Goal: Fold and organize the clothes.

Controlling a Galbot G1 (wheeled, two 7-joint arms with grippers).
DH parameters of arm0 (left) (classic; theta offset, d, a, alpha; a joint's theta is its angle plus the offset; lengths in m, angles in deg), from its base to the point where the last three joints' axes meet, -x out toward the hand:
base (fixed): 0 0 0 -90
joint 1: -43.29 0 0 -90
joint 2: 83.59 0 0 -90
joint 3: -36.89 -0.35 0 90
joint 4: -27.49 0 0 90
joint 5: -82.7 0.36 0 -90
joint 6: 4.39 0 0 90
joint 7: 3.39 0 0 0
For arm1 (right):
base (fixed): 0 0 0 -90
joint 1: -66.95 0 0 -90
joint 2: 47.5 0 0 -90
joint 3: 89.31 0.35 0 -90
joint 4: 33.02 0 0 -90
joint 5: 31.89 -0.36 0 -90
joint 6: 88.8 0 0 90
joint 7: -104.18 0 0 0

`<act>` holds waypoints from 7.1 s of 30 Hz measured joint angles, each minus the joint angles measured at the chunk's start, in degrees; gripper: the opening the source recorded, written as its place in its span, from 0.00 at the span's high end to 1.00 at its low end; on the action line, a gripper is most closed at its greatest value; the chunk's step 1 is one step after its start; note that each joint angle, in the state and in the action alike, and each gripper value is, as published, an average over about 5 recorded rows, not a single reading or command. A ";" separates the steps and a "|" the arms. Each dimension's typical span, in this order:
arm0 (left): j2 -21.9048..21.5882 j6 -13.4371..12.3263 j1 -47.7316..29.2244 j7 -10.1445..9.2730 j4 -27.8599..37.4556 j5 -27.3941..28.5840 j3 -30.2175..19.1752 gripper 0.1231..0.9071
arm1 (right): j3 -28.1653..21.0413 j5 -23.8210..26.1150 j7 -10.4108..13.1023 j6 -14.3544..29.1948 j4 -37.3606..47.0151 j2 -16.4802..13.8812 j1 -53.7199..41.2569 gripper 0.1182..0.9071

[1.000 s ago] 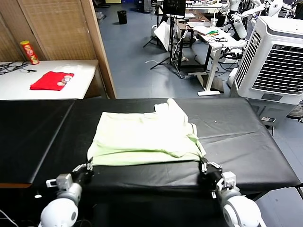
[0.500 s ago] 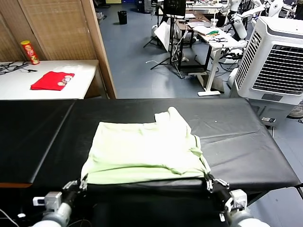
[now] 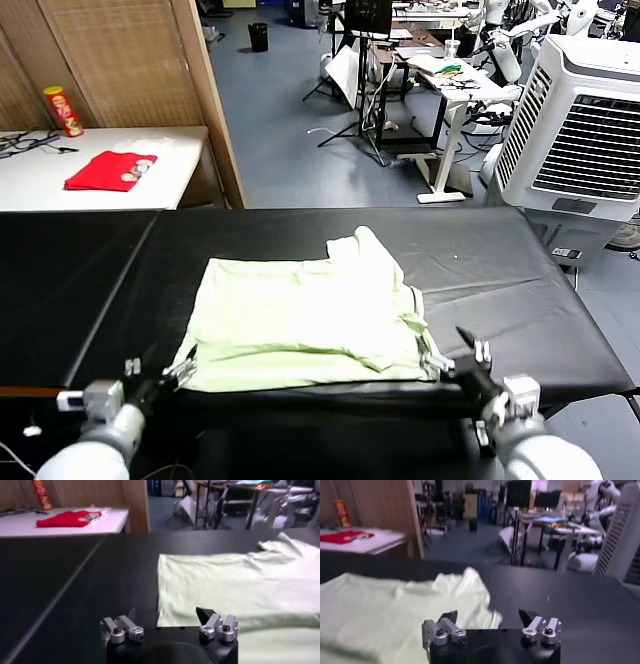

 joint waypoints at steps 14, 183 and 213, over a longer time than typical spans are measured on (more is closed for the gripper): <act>-3.24 1.70 -32.57 0.21 26.61 -5.83 -14.74 0.14 | -13.81 -0.23 0.61 -1.66 34.69 7.16 -31.92 0.14; -0.14 -3.76 -1.55 5.04 9.61 -6.93 3.80 0.14 | -2.52 3.86 2.98 -1.22 3.31 5.27 0.25 0.14; 4.51 -8.59 3.07 6.15 9.12 8.07 3.03 0.96 | -2.63 5.59 2.23 -0.14 1.10 6.30 1.64 0.14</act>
